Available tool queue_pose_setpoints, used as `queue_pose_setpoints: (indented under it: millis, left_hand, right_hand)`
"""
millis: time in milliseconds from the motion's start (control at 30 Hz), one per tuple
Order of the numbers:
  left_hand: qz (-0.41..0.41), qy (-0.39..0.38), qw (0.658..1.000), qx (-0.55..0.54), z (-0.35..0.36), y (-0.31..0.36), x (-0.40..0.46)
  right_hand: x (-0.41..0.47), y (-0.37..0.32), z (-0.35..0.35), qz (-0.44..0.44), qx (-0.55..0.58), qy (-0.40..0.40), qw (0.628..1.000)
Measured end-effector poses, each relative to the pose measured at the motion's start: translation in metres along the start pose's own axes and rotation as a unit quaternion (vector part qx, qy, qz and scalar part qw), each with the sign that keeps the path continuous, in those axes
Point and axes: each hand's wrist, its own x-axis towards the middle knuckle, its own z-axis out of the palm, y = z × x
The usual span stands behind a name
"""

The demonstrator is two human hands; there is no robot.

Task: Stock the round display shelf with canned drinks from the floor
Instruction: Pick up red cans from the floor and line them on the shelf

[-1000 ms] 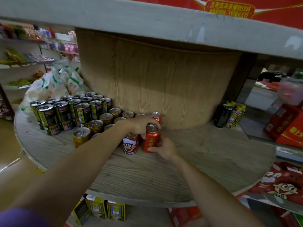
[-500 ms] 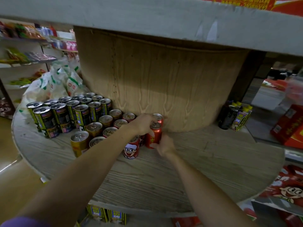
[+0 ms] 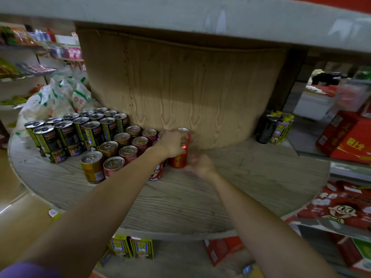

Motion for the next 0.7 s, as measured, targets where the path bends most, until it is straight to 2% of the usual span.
queue_pose_setpoints:
  millis: [100, 267, 400, 533, 633, 700]
  left_hand:
    - [0.021, 0.032, 0.997, -0.062, 0.005, 0.027, -0.011]
    - [0.011, -0.035, 0.993, -0.11, 0.042, 0.076, -0.026]
    - [0.029, -0.081, 0.986, -0.142, 0.074, 0.13, -0.042]
    - [0.036, -0.152, 0.971, -0.181, 0.106, 0.197, -0.06]
    - [0.024, -0.268, 0.944, -0.188, 0.133, 0.239, -0.072]
    - [0.027, -0.314, 0.929, -0.195, 0.154, 0.26, -0.082]
  right_hand:
    - [-0.016, 0.016, -0.022, 0.007, -0.011, 0.028, 1.0]
    - [-0.051, 0.058, -0.072, 0.021, -0.049, 0.037, 0.998]
    - [-0.091, 0.094, -0.124, 0.018, -0.063, 0.078, 0.995]
    - [-0.151, 0.133, -0.176, 0.059, -0.024, 0.086, 0.994]
    - [-0.195, 0.172, -0.204, 0.095, -0.021, 0.082, 0.992]
    - [-0.22, 0.2, -0.217, 0.131, -0.003, 0.078, 0.988]
